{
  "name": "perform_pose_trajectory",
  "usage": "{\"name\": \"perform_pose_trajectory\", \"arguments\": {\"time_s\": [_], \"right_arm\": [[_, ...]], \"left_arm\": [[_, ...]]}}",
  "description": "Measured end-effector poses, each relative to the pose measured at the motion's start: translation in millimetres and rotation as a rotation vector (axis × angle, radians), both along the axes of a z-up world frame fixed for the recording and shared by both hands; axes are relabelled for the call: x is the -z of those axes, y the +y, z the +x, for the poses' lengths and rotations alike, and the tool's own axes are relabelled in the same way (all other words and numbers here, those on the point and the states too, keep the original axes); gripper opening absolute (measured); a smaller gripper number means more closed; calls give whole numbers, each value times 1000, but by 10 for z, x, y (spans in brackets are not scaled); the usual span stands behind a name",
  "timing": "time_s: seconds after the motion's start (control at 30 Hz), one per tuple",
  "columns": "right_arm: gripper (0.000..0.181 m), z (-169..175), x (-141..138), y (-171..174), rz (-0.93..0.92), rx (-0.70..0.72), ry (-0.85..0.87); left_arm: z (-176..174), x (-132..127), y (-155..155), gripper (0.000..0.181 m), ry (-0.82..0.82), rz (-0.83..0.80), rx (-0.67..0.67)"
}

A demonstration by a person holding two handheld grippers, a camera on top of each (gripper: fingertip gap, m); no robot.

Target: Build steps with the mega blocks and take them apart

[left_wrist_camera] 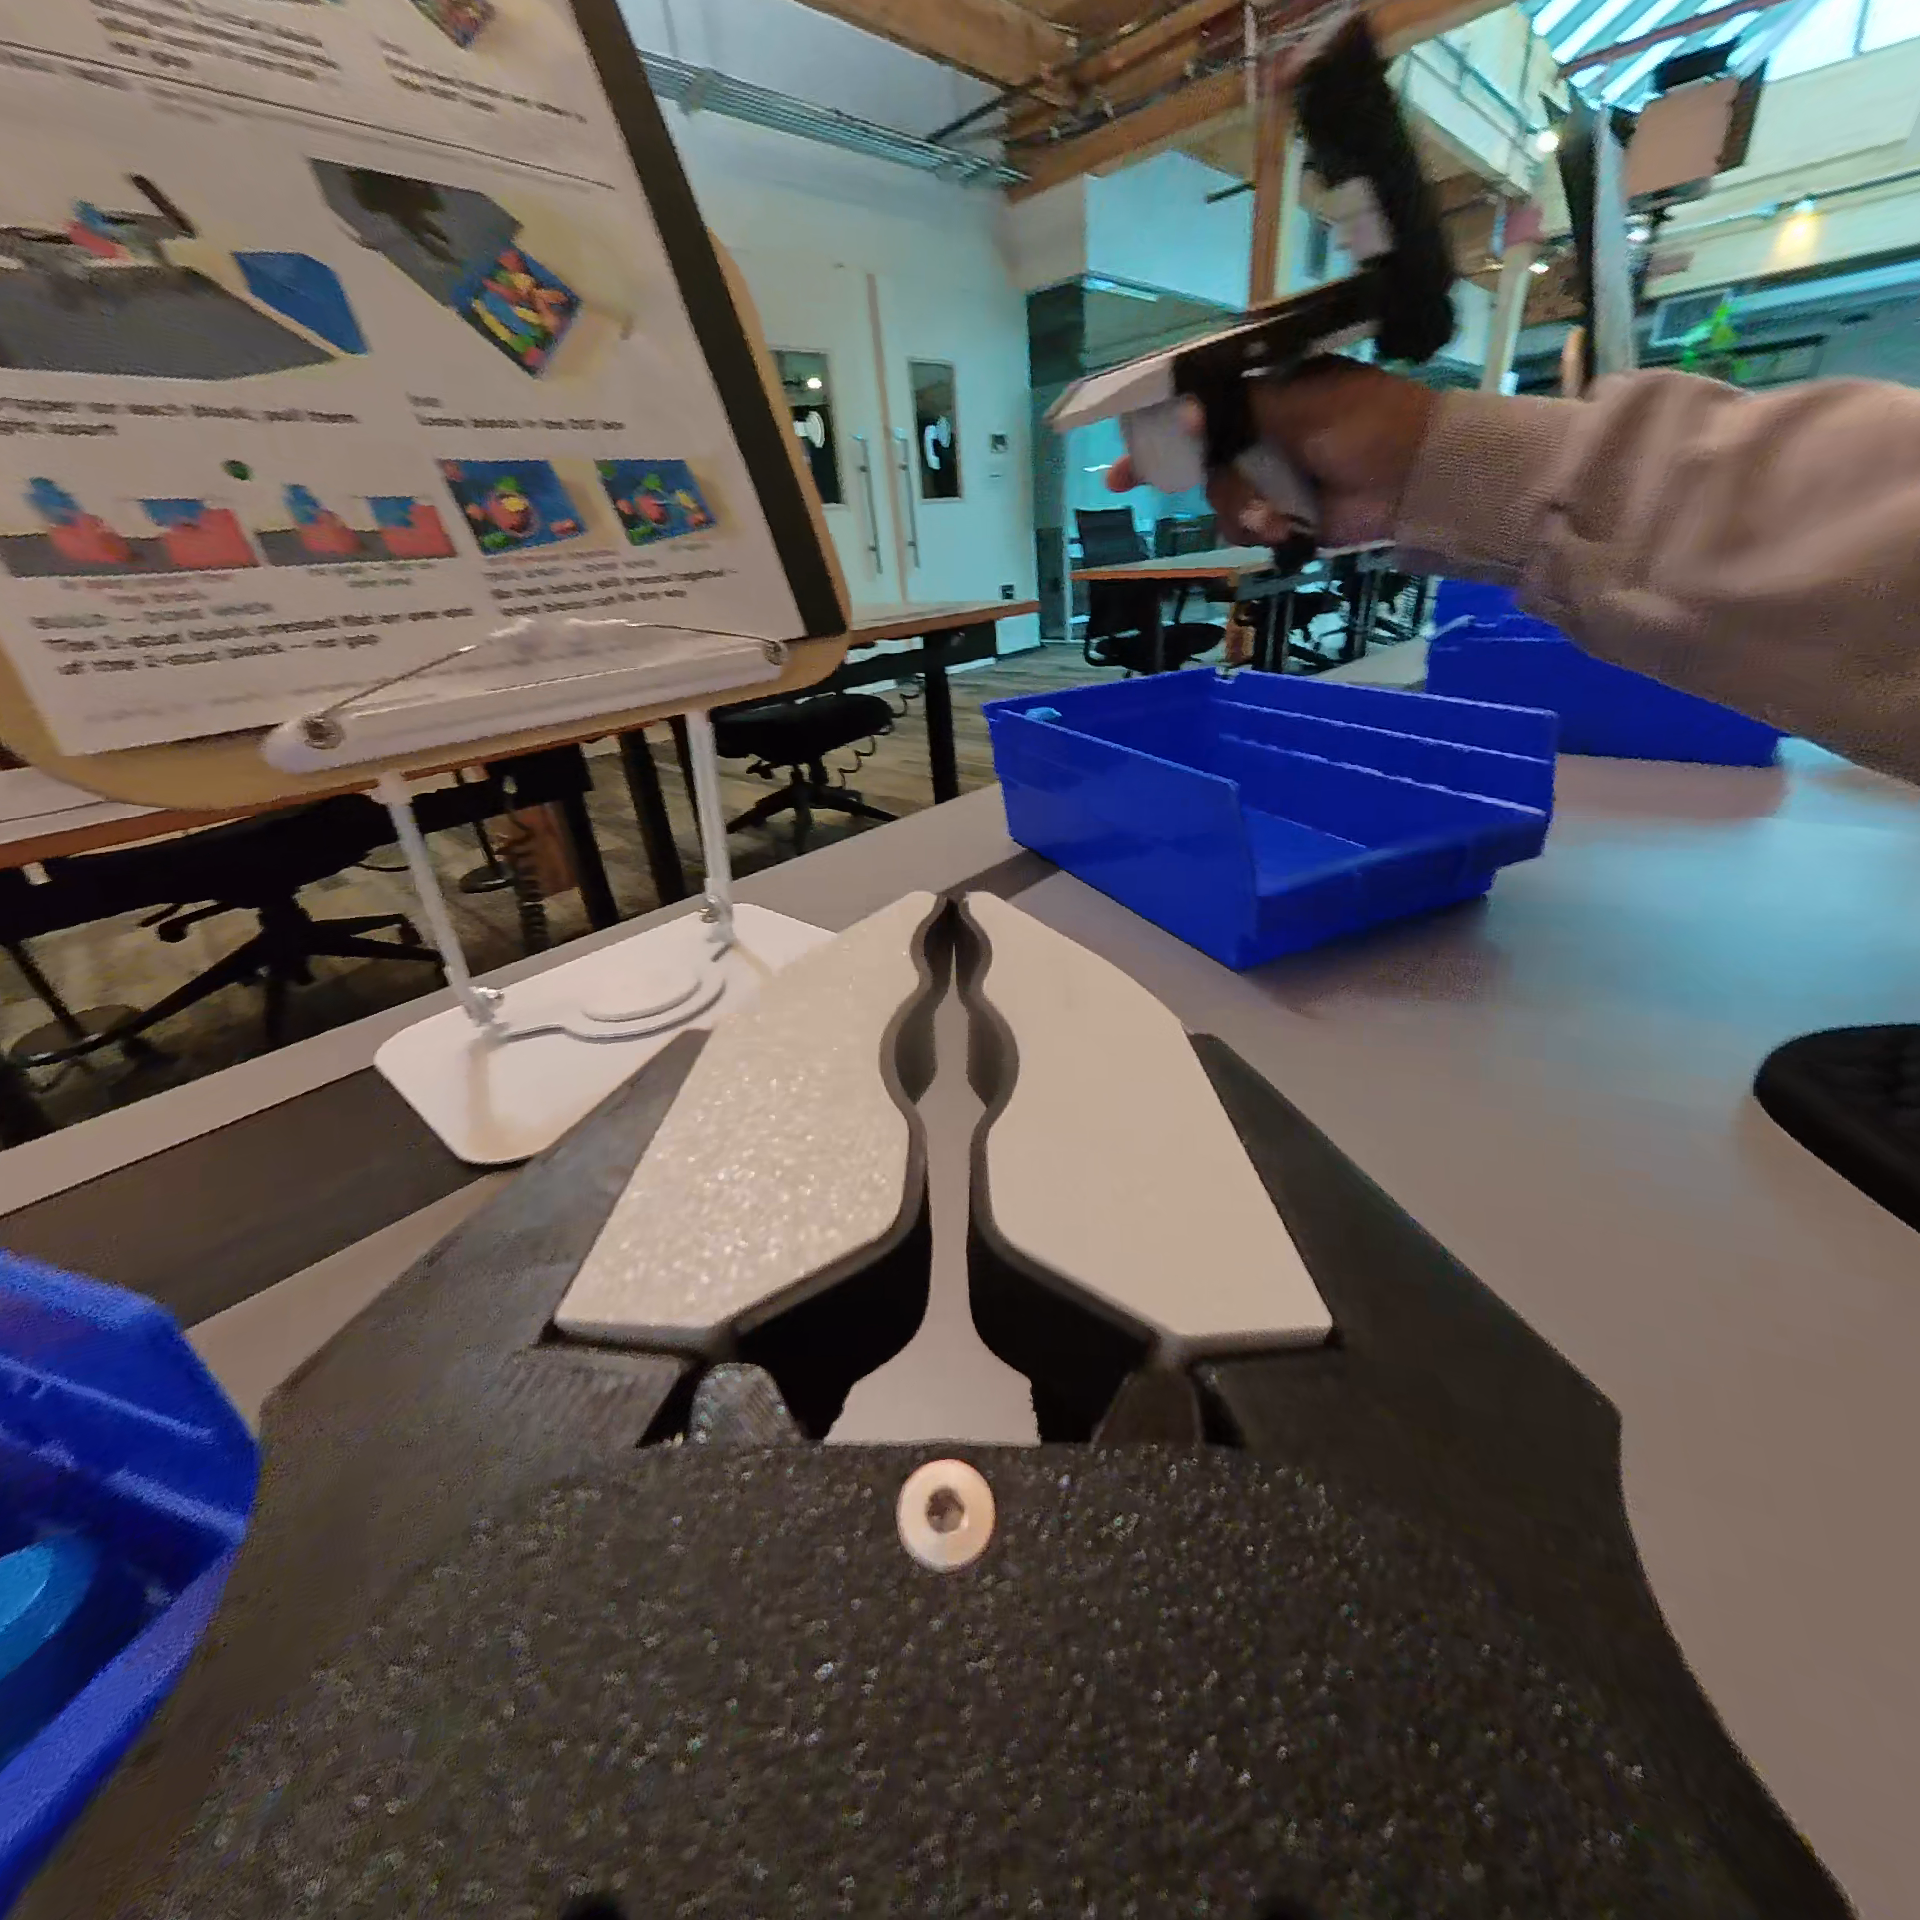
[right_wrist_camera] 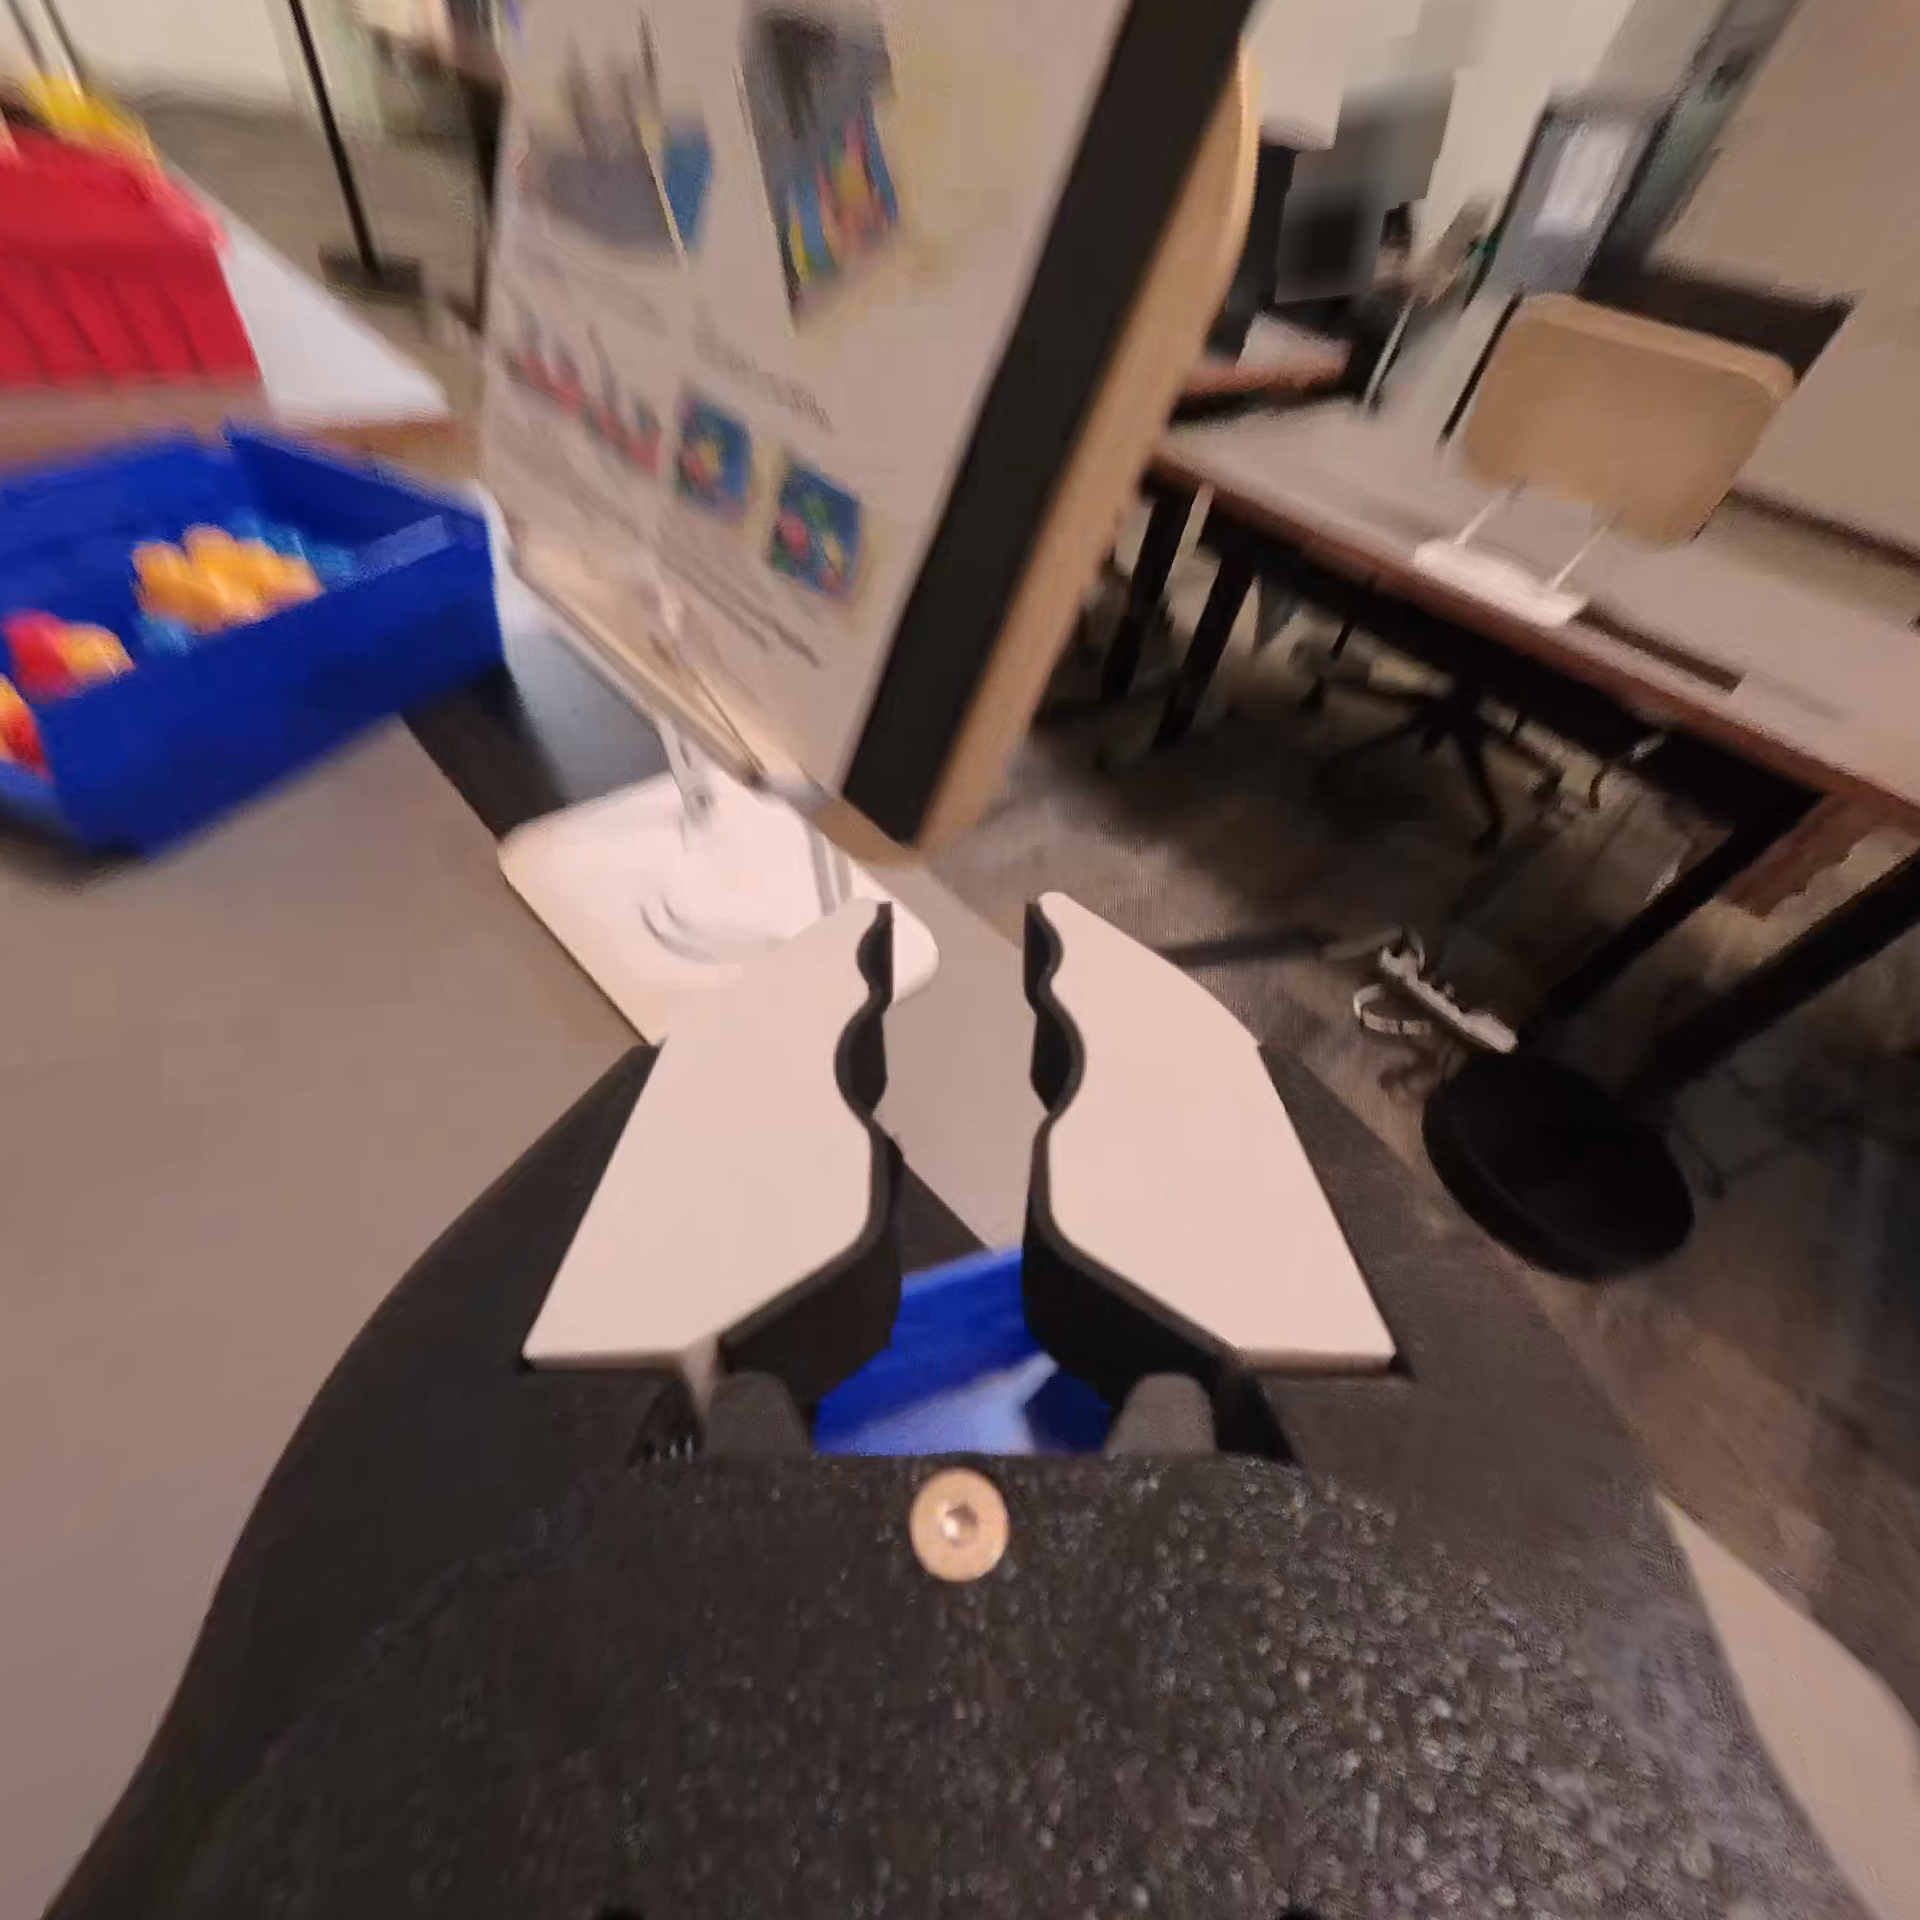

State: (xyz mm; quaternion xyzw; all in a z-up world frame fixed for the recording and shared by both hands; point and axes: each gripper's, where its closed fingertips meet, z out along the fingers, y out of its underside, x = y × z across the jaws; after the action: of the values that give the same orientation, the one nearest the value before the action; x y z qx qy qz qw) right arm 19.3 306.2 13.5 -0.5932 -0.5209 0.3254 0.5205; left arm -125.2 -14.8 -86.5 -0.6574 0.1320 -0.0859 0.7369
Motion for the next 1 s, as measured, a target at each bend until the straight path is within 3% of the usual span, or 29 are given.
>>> {"name": "perform_pose_trajectory", "arguments": {"time_s": [0.03,0.17,0.3,0.43,0.57,0.83,1.0], "right_arm": [[21,13,-72,-180,0,25,68],[6,96,-21,-801,5,182,286],[0,176,363,-1241,-4,339,402],[0,129,788,-1559,1,341,380],[0,103,1037,-1639,-27,311,365],[0,147,1071,-1595,-34,307,345],[0,241,1022,-1531,-41,339,361]], "left_arm": [[-36,-12,1,0,-9,2,-21],[-165,-72,-21,0,-24,13,-85],[-315,-160,-57,0,-38,27,-137],[-546,-203,-84,0,-93,31,-203],[-799,-242,-147,0,-147,50,-274],[-1354,-251,-331,2,-99,-1,-494],[-1829,-125,-544,23,-82,-98,-706]]}}
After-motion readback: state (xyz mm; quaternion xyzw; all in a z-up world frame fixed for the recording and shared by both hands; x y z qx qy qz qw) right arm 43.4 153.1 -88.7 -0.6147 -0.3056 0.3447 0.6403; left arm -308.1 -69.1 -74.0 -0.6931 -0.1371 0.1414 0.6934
